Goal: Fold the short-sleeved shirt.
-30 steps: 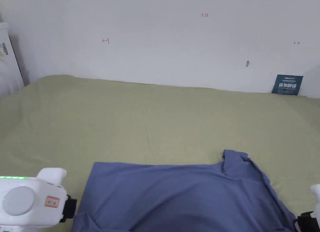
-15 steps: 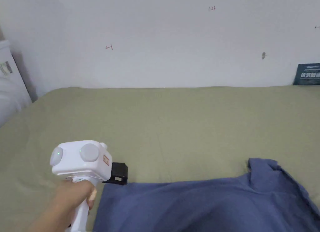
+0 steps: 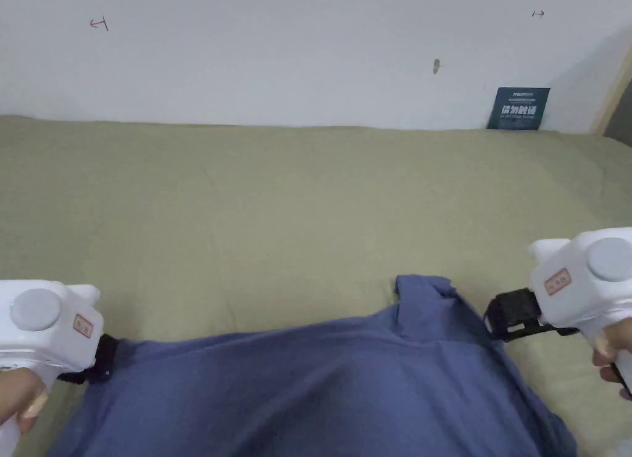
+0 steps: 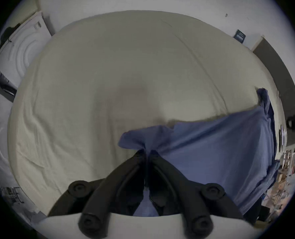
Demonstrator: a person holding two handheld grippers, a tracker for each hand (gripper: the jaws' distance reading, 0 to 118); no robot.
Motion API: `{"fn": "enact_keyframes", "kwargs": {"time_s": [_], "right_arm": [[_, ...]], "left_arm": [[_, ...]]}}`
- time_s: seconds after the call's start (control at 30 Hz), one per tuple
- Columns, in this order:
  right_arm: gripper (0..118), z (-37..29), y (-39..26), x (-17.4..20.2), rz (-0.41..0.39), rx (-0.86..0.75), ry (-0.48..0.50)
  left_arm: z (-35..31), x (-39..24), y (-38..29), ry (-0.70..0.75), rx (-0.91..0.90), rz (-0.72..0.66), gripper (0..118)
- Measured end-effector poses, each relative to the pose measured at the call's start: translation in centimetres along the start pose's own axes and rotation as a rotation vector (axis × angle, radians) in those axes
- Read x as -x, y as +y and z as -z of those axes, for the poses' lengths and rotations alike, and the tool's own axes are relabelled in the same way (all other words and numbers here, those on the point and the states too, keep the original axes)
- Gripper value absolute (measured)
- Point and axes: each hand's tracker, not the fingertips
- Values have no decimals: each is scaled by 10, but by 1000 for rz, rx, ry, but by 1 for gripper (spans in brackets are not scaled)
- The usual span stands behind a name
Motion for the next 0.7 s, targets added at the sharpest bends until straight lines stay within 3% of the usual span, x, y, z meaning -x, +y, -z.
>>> {"fn": "enact_keyframes", "kwargs": {"time_s": [0.07,0.2,0.27,0.37,0.4,0.43,0.47,0.53,0.7], "right_arm": [[106,24,16,1,1,13,-10],[103,70,35,0,77,68,2],[91,81,38,0,85,69,2],[77,95,39,-3,29,145,-3],[52,93,36,-2,20,174,-34],[11,89,32,-2,34,172,-81],[2,81,27,-4,68,120,-97],[1,65,21,-13,120,60,17],[1,14,4,-17,65,27,14]], "left_arm": [[-5,-3,-1,-6,-13,-2,4],[-15,-1,1,-32,-17,-36,4],[-15,4,3,-41,-11,-45,4],[-10,7,4,-54,0,-61,4],[-7,8,5,-54,4,-67,4],[-5,8,4,-55,8,-71,4],[-4,8,4,-57,11,-74,4],[-3,13,5,-65,3,-82,4],[-24,17,0,-96,-32,-75,4]]}}
